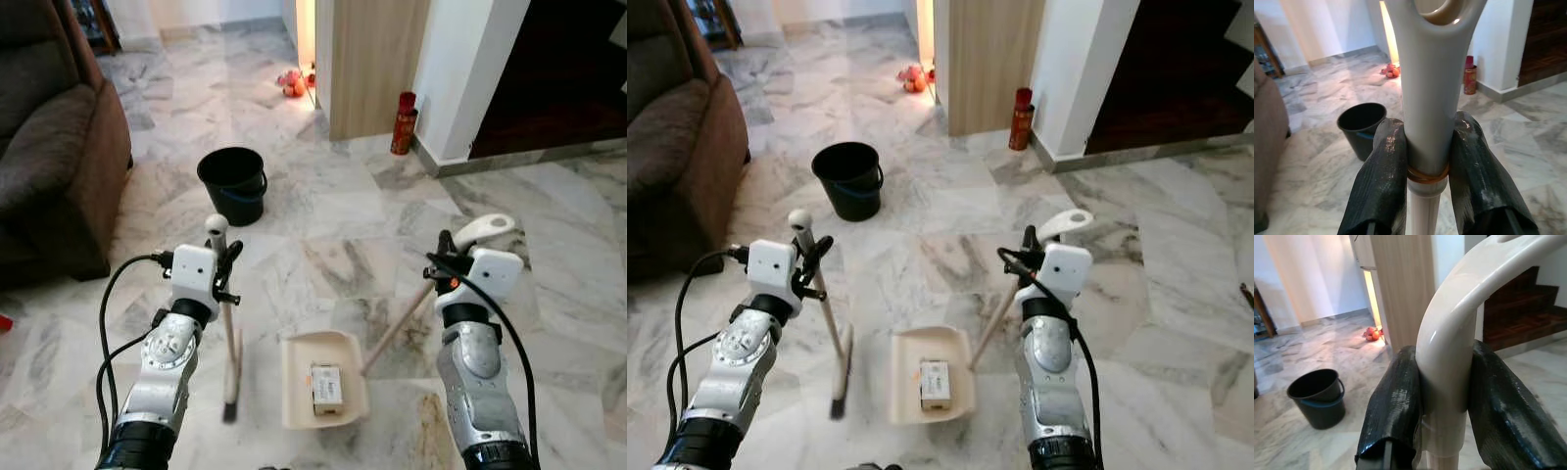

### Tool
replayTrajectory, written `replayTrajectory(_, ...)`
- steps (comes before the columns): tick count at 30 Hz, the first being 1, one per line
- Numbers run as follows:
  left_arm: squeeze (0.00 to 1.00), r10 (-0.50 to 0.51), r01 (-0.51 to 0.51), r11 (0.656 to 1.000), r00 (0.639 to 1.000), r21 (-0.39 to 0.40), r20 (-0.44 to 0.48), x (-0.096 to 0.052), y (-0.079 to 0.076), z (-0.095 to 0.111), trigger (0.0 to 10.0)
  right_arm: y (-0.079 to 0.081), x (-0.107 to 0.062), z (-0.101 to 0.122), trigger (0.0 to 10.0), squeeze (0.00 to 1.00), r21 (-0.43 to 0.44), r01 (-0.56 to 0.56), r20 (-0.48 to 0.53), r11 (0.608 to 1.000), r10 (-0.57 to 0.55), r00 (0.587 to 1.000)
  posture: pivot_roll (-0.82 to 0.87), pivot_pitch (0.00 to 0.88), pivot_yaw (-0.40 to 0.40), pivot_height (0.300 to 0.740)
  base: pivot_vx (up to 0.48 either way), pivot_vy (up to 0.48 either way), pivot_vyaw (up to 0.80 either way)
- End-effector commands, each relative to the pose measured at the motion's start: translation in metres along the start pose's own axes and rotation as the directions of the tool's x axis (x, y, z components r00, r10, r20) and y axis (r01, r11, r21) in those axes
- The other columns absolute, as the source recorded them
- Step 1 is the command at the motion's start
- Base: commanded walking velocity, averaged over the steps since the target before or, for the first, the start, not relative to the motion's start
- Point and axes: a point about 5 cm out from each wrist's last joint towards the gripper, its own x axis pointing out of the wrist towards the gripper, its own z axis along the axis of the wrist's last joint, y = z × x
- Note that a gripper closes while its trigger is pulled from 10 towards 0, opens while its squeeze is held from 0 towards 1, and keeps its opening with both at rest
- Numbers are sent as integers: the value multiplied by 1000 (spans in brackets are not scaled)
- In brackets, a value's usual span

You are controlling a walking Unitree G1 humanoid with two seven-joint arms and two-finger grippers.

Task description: Sweep floor

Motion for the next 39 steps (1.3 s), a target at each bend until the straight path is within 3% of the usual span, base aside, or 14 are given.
replayTrajectory(1, 0, -11, 10, 1000, 999, 25, 43, 4, 0, 10, 10000, 1, 3, 10, 10000, 0, 19, -1, 43, 1000, 0, 999, -33, 93, 36, 740, 0, 0, 0)
replayTrajectory(8, 0, -5, 4, 1000, 999, 31, 35, 4, 1, 10, 10000, 2, 3, 9, 10000, 0, 14, -12, 40, 1000, 12, 999, -30, 96, 34, 740, 0, 0, 0)
replayTrajectory(14, 0, 1, -2, 999, 1000, 33, 30, 4, 2, 9, 10000, 4, 3, 11, 10000, 0, 4, -28, 50, 1000, 28, 998, -30, 96, 34, 740, 0, 0, 685)
replayTrajectory(39, 0, 13, -14, 999, 1000, 38, 23, 4, 3, 9, 10000, 5, 2, 8, 10000, 0, 32, -41, 30, 999, 40, 999, -30, 101, 30, 740, 271, 0, 0)
